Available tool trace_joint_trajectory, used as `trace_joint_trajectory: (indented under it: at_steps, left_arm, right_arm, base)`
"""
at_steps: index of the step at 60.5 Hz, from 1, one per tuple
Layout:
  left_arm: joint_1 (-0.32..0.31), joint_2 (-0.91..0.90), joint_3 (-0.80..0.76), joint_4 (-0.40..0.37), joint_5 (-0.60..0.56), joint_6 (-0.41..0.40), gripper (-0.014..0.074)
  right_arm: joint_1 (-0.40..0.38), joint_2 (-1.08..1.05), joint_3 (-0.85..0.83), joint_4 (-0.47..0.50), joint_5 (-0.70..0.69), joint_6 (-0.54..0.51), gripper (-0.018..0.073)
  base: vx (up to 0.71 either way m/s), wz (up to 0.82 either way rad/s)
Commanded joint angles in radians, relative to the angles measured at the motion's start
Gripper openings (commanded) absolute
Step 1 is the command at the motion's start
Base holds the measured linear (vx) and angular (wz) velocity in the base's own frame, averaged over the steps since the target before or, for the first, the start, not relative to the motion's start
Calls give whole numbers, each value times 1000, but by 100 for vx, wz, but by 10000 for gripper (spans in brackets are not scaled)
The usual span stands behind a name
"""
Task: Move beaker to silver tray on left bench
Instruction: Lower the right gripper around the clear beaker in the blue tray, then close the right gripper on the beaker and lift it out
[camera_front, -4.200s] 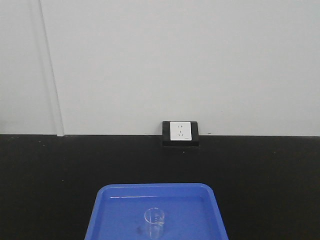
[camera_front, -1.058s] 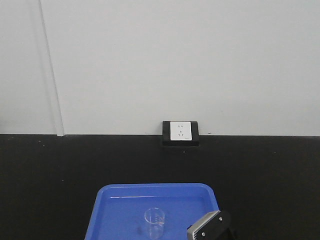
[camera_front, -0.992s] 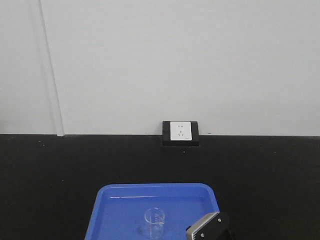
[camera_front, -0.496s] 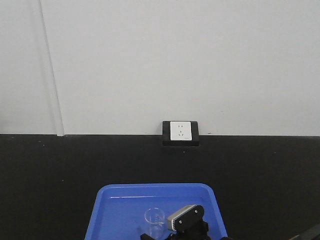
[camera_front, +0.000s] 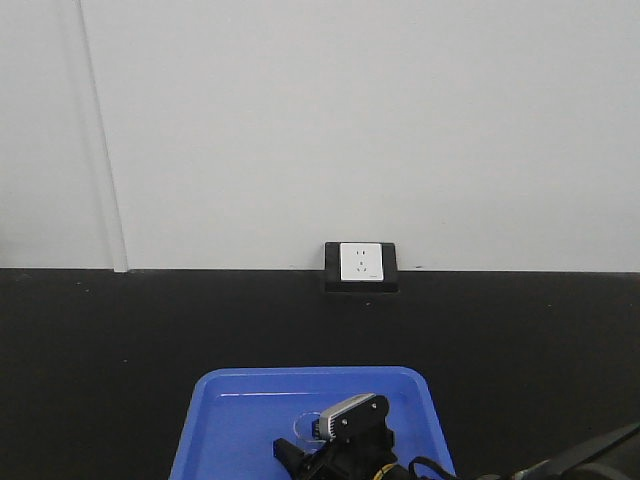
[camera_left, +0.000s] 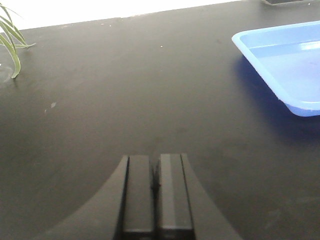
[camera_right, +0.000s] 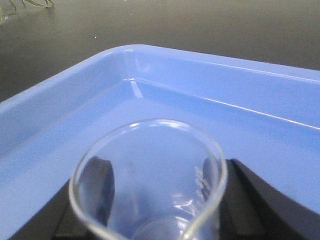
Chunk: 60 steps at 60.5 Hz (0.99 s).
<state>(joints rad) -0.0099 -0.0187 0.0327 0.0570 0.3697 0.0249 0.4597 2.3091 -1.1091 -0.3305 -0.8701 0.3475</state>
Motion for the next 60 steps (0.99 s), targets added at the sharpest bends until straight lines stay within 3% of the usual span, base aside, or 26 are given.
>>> trace_joint_trajectory:
  at_steps: [1,6,12,22,45,60]
  left_arm:
    - [-6,-7,20,-3,-75,-2,1]
    - [-6,-7,20,-3,-75,-2,1]
    - [-6,-7,20,-3,-75,-2,1]
    - [-6,-7,20,-3,-75,-2,1]
    - [-6,-7,20,-3,-75,-2,1]
    - [-6,-7,20,-3,-75,-2,1]
  right_arm:
    - [-1,-60,-25,-3,-84,24,147]
    - [-1,-74,-18,-37,-82,24,-18]
    - [-1,-130,16,-80,-73,24,-16]
    - [-3,-321,131,-56,19,24,-14]
    - [-4,-1045,479,-51,584,24,-14]
    - [-4,-1536,688,-58,797,20,-14]
  base:
    - [0,0]
    - [0,0]
    - [0,0]
    - [0,0]
    - [0,0]
    - [0,0]
